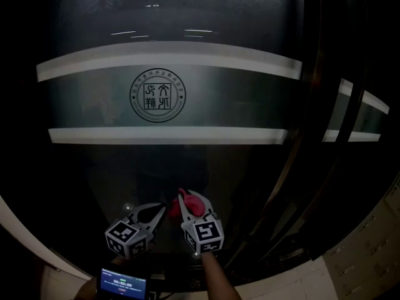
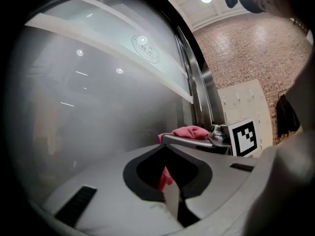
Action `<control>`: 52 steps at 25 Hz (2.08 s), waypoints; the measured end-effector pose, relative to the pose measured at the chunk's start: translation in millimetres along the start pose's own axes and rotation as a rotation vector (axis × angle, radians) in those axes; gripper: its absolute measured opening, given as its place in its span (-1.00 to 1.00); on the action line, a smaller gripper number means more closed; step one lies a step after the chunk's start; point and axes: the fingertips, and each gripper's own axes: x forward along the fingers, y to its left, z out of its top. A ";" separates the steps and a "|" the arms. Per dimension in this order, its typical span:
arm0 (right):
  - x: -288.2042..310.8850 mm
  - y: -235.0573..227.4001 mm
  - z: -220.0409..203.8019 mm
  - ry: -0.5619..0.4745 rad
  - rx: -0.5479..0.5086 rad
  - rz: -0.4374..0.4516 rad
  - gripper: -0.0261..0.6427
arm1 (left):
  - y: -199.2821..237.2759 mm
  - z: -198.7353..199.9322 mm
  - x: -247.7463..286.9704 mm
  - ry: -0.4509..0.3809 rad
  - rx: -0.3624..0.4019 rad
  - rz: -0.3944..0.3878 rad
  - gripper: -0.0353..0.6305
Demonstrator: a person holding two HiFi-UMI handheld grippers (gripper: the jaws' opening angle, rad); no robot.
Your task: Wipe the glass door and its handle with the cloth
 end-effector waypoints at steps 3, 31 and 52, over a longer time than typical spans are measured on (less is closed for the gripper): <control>-31.9 -51.4 1.8 0.012 -0.009 -0.066 -0.78 | -28.6 -3.8 29.3 -0.002 -0.003 -0.025 -0.85; -340.8 -199.2 112.0 -0.048 -0.059 -0.499 -0.78 | -358.6 29.0 157.7 -0.037 -0.021 -0.687 -0.85; -363.9 -405.3 165.9 -0.055 -0.098 -0.047 -0.78 | -475.0 85.2 336.6 -0.106 0.009 -0.266 -0.85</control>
